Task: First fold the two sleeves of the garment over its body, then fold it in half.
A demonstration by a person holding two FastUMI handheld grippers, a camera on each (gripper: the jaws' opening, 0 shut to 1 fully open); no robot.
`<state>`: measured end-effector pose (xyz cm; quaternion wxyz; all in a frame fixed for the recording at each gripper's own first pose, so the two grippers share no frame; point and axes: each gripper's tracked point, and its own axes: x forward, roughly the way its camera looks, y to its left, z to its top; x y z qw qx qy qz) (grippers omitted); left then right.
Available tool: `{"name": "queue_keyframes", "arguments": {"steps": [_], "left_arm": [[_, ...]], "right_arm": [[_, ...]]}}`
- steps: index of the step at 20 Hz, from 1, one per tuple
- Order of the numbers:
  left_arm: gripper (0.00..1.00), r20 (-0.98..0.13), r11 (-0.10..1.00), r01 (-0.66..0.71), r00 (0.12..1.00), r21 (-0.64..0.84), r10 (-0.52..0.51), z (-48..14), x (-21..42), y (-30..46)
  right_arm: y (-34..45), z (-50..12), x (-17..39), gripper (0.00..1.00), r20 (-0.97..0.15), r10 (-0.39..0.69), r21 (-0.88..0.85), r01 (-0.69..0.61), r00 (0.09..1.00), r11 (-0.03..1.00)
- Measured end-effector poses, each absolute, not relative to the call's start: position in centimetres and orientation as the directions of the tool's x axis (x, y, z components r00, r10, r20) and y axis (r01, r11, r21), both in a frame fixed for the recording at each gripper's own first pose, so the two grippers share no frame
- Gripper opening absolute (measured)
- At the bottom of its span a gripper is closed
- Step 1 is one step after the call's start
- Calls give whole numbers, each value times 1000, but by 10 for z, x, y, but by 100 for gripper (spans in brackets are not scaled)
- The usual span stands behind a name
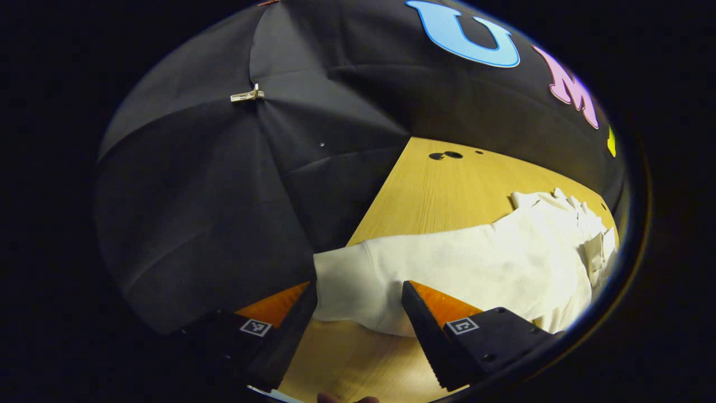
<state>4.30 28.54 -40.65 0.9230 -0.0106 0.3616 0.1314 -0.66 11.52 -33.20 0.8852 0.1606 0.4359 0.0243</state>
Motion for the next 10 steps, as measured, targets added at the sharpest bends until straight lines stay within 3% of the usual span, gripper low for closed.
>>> {"name": "queue_keyframes", "arguments": {"steps": [4,9,10], "left_arm": [[99,-677,977,-207,711,56,190,-411,46,277],[32,-659,983,-174,732,62,171,-410,52,266],[28,-664,982,-174,726,74,179,-409,53,265]], "right_arm": [[95,-326,-21,59,-762,166,311,129,626,942],[74,-328,-37,59,-771,145,300,152,620,942],[71,-329,-39,59,-772,145,300,154,619,941]]}}
